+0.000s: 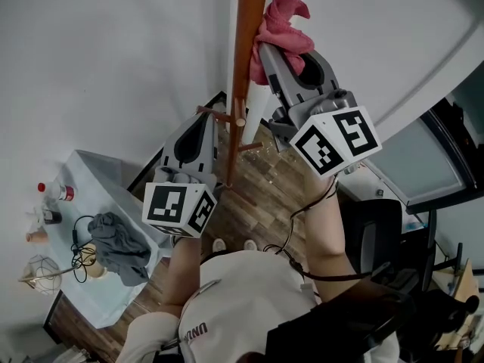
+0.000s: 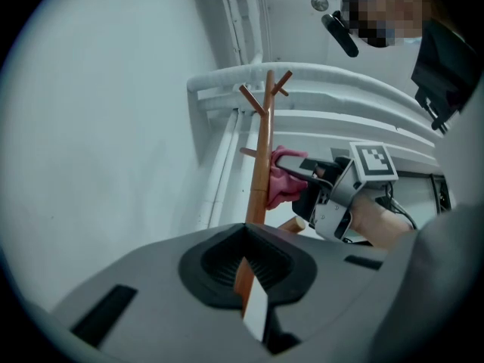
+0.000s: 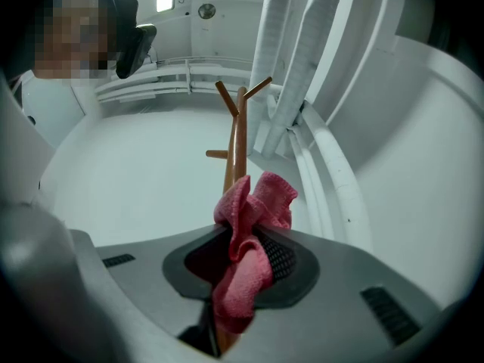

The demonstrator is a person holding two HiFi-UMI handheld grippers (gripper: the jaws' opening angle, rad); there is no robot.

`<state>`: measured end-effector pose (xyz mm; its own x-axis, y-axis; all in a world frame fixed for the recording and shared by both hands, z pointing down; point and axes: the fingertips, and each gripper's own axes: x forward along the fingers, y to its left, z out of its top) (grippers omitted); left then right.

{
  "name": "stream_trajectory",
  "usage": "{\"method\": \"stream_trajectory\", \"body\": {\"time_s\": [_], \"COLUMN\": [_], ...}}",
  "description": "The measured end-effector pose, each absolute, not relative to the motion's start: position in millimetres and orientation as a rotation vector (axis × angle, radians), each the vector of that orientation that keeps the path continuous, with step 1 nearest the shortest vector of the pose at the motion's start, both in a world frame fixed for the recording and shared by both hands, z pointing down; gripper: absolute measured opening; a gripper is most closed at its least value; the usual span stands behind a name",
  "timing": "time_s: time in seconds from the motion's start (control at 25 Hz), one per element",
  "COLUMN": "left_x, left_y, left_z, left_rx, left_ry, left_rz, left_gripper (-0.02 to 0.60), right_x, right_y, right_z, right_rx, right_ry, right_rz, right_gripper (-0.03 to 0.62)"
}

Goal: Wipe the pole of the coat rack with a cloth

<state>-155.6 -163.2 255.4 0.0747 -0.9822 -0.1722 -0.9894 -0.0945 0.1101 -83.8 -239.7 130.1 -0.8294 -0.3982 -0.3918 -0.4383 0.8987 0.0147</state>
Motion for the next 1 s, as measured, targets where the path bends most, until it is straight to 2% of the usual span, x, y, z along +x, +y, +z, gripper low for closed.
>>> {"method": "stream_trajectory", "body": {"time_s": [1.0], "left_x": [-151], "left_y": [-158], "left_z": [291], "left_rx": [-2.369], "left_ry": [2.141], "left_rz": [0.199], "left_gripper": [0.009], "right_x": [-93], "right_y": [-247], "right_z": [210], "right_rx": [-0.678], "right_ry": [2.815], "right_rz": [-0.070], "right_gripper": [0.089]}}
